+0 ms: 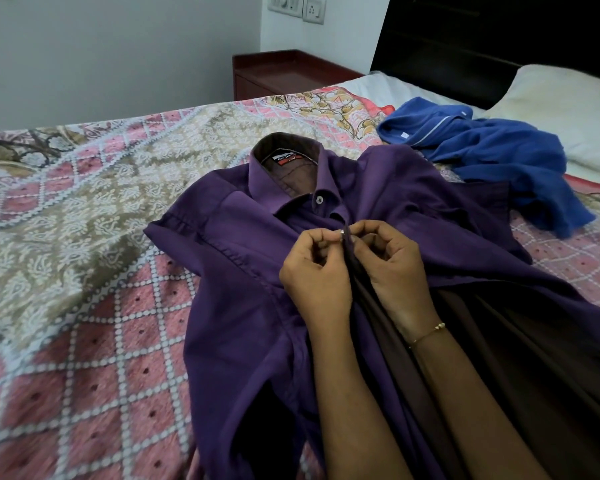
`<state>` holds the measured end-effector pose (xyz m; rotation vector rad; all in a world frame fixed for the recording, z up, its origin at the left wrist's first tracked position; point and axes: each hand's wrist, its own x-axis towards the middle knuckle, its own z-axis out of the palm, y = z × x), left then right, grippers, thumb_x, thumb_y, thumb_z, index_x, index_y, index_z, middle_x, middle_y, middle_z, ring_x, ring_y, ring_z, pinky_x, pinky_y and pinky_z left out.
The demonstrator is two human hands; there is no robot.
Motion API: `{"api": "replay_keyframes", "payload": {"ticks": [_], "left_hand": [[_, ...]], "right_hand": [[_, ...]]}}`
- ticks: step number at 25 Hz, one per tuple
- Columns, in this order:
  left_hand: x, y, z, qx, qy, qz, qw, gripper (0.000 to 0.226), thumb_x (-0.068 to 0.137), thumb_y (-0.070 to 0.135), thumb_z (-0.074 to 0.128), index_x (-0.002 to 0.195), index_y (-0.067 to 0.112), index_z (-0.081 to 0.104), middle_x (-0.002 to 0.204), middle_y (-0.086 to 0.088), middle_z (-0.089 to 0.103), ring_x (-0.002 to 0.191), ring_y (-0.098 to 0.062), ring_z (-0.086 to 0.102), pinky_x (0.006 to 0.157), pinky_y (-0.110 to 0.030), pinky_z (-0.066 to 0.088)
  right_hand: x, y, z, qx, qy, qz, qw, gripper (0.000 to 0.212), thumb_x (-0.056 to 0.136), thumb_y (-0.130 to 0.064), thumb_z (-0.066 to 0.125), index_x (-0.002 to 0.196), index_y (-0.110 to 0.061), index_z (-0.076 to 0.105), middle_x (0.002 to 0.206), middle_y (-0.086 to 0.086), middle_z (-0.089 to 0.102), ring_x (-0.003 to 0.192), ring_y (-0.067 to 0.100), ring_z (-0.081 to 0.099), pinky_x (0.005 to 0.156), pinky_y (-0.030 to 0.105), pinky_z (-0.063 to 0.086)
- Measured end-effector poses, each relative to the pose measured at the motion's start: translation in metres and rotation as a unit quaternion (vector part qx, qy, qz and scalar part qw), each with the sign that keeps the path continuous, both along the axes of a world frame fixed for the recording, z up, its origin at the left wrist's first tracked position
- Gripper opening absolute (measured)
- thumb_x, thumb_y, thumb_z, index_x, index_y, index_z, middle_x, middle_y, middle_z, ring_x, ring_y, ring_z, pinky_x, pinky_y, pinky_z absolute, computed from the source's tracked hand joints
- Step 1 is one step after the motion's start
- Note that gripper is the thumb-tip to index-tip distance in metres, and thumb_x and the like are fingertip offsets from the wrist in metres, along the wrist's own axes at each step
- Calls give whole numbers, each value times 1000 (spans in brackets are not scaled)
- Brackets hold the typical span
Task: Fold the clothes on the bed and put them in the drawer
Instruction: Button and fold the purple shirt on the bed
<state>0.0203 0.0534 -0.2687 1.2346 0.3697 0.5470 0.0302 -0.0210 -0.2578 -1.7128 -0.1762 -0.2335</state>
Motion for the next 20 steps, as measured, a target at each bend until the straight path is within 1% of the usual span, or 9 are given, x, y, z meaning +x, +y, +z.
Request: {"api": "replay_keyframes", "payload": {"ticks": [3, 4, 6, 8, 10, 13, 16, 17, 20], "left_hand": [[-2, -1, 4, 6, 8, -23, 1000, 22, 79, 1, 68, 73, 21, 62, 63, 7, 58, 57, -3, 52, 59, -18, 48], [-2, -2, 6, 20, 11, -31, 999, 17, 78, 6, 71, 78, 21, 63, 67, 6, 60, 59, -3, 53, 62, -21, 50], [-1, -3, 6, 23, 15, -36, 999, 15, 80, 9, 71, 92, 18, 66, 74, 2, 63, 67, -6, 59, 70, -24, 53], [1, -3, 5, -8, 14, -18, 1000, 19, 83, 4, 65, 97, 17, 64, 70, 3, 64, 65, -5, 60, 68, -19, 52], [2, -3, 5, -41, 18, -8, 999, 17, 83, 0, 64, 91, 14, 65, 67, 4, 65, 60, -4, 59, 61, -15, 49], [2, -3, 5, -72, 16, -35, 997, 11, 79, 0, 69, 84, 9, 69, 70, 0, 67, 59, -2, 61, 59, -13, 49], [1, -3, 3, -48, 17, -34, 998, 10, 81, 1, 68, 79, 12, 67, 68, 4, 65, 57, 3, 58, 58, -11, 47], [1, -3, 3, -33, 15, -26, 999, 14, 82, 2, 67, 76, 14, 66, 67, 5, 64, 56, 3, 57, 59, -11, 47], [1, -5, 1, 10, 2, -10, 1000, 21, 84, 2, 65, 76, 21, 61, 65, 8, 61, 57, 2, 55, 62, -12, 47]], "right_hand": [[2, 4, -6, -105, -36, -49, 993, 15, 82, -2, 66, 82, -16, 65, 80, 1, 59, 73, 17, 62, 67, 20, 50], [1, 6, -8, -139, -50, -74, 986, 9, 81, -4, 67, 83, -12, 68, 82, 4, 57, 72, 18, 61, 66, 16, 49], [0, 10, -11, -174, -87, -128, 973, 4, 81, -5, 68, 85, -5, 70, 82, 3, 56, 65, 8, 57, 61, 7, 43], [-2, 12, -10, -166, -119, -156, 966, 4, 80, -4, 68, 83, -5, 68, 80, -3, 54, 62, -1, 55, 59, 2, 40], [-2, 11, -10, -158, -143, -168, 963, 3, 79, -4, 67, 83, -5, 67, 80, -6, 53, 65, -9, 54, 61, 0, 39], [0, 9, -11, -151, -156, -169, 962, 7, 79, -9, 64, 83, -5, 68, 79, -7, 54, 66, -12, 53, 63, -1, 38], [1, 8, -11, -141, -138, -157, 968, 4, 81, -6, 66, 82, -10, 67, 78, -11, 54, 67, -10, 54, 64, 0, 38], [2, 8, -11, -133, -125, -154, 971, 8, 82, -6, 66, 82, -13, 66, 78, -11, 55, 68, -6, 55, 65, 1, 39], [3, 7, -11, -134, -120, -144, 973, 9, 83, -6, 64, 81, -14, 63, 81, -2, 58, 70, 0, 54, 67, 3, 40]]}}
